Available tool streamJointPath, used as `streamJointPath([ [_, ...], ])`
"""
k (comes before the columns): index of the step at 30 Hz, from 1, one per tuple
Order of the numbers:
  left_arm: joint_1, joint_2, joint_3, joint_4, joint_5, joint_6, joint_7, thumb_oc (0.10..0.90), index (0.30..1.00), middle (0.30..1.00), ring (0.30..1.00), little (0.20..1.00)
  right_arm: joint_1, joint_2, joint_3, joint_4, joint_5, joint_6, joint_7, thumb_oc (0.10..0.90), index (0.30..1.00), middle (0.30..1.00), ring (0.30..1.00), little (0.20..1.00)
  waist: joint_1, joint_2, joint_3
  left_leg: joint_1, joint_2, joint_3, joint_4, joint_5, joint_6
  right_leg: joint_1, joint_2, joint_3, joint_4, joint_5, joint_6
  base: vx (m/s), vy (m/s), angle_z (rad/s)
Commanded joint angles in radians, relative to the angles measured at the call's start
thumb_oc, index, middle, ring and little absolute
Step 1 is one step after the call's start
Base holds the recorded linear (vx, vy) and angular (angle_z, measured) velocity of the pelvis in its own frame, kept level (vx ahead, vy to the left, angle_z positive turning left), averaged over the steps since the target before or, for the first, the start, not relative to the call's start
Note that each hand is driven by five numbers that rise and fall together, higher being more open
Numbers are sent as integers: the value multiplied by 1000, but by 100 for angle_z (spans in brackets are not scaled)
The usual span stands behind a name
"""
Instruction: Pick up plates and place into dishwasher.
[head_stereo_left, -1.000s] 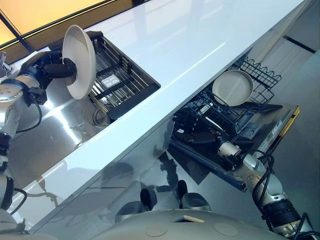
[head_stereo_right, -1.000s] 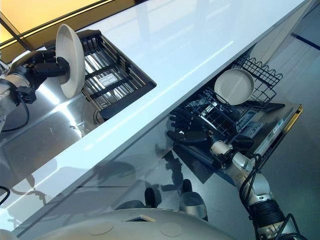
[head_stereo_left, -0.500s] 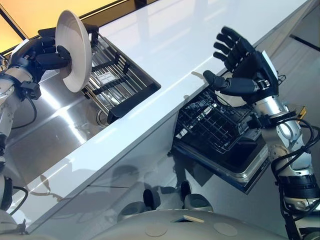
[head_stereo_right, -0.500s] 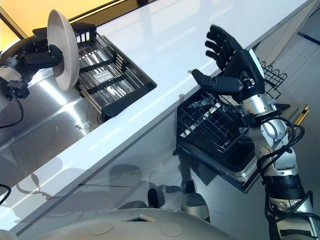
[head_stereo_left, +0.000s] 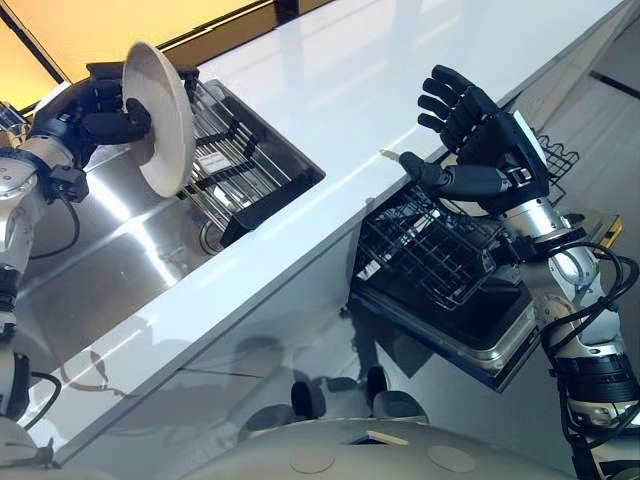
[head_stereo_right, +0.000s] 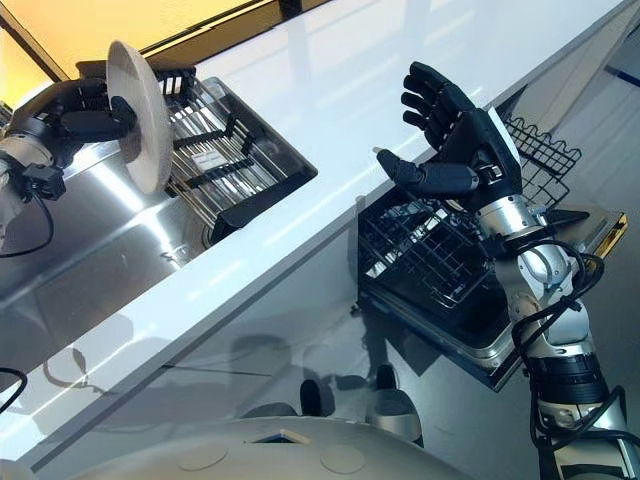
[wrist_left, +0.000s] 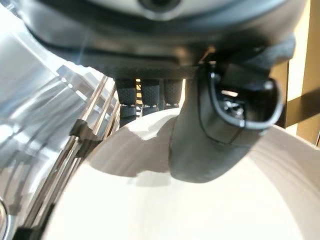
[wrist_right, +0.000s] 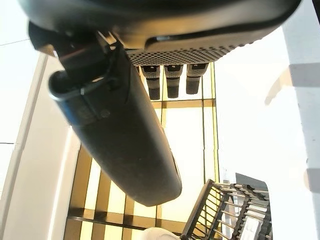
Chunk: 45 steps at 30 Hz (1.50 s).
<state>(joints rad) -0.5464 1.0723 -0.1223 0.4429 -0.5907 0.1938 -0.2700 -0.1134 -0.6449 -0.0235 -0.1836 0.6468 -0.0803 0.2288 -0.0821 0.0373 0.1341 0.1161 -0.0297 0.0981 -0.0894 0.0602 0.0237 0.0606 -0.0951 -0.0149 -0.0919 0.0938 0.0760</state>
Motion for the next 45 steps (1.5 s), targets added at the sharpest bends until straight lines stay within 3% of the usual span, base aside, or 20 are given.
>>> streamJointPath([
  [1,-61,-81,-79,-139,6,-60,-98,800,900,900,900,900,-75,-56,19,-82,46,-60,0,800,900,900,900,900,-29,15,-100,-8,-8,3,2,-33,-21,20,76,-27,30,-49,-13,41,-18,2],
  [17,-77,-150,-165,-131,123,19,-87,800,900,900,900,900,-67,-19,65,-73,40,-45,-2,800,900,900,900,900,-59,15,-85,-5,-1,43,2,-39,-16,13,83,-2,24,-38,-10,16,-8,-1],
  [22,-85,-137,-180,-108,262,-10,-59,800,900,900,900,900,-70,-11,74,-67,52,-38,3,800,900,900,900,900,-60,17,-83,-4,-3,44,2,-39,-15,15,84,-2,23,-40,-10,-5,-13,-10],
  [34,-11,-158,-167,-85,318,115,-86,800,900,900,900,900,-61,16,102,-66,35,-35,-13,800,900,900,900,900,-40,13,-79,8,-3,30,2,-35,-11,25,83,-13,30,-45,-13,2,-29,-3],
  [39,37,-163,-101,-68,248,77,-17,800,900,900,900,900,-43,19,89,-66,40,-41,-24,800,900,900,900,900,-33,8,-79,8,0,27,2,-33,-13,28,84,-21,29,-46,-13,-1,-33,-1],
  [45,157,-200,88,-79,107,-76,76,800,900,900,900,900,11,48,45,-56,14,-60,9,800,900,900,900,900,-24,9,-80,6,5,29,2,-32,-18,28,80,-31,30,-52,-18,0,0,0],
])
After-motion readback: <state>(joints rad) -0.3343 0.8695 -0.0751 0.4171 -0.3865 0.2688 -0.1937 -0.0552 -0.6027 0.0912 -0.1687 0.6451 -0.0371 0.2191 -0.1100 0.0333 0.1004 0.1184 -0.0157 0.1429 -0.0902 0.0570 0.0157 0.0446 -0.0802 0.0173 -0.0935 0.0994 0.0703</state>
